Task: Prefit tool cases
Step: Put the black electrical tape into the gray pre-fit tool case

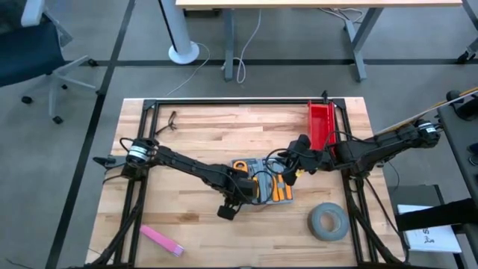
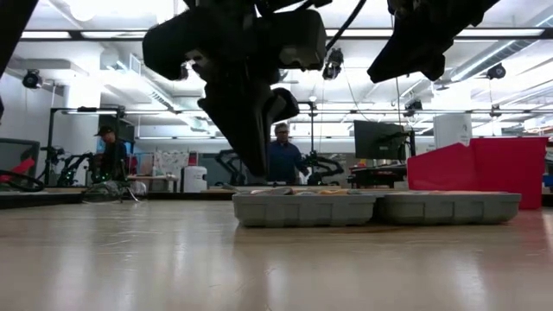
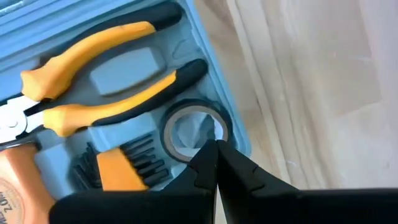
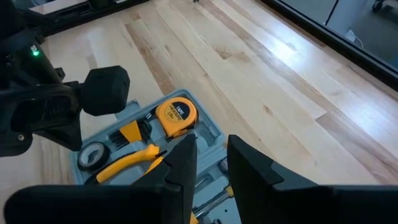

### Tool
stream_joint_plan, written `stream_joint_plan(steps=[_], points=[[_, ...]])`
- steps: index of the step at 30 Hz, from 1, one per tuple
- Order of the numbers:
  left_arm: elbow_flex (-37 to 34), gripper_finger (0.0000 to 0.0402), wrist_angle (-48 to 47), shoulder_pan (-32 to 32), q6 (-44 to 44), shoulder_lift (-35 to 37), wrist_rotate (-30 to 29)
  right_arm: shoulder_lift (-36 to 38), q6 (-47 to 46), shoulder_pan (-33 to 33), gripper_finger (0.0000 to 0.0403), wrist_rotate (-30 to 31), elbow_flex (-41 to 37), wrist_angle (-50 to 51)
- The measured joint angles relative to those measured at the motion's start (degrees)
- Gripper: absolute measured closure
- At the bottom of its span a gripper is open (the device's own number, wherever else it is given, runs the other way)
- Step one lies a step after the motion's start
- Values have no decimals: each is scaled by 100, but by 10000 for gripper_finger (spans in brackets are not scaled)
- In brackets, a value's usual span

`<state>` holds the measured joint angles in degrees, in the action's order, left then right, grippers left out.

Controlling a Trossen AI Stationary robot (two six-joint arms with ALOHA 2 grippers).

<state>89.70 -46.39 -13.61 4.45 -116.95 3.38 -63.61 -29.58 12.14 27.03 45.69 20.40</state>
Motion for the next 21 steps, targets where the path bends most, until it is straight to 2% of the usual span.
stream_joint_plan(steps=[16,21], points=[[-18,401,30,292,297,-5,-148,0,7,0,354,0,0,-59],[-23,401,284,310,384,-227,122,0,17,0,344,0,0,-61]])
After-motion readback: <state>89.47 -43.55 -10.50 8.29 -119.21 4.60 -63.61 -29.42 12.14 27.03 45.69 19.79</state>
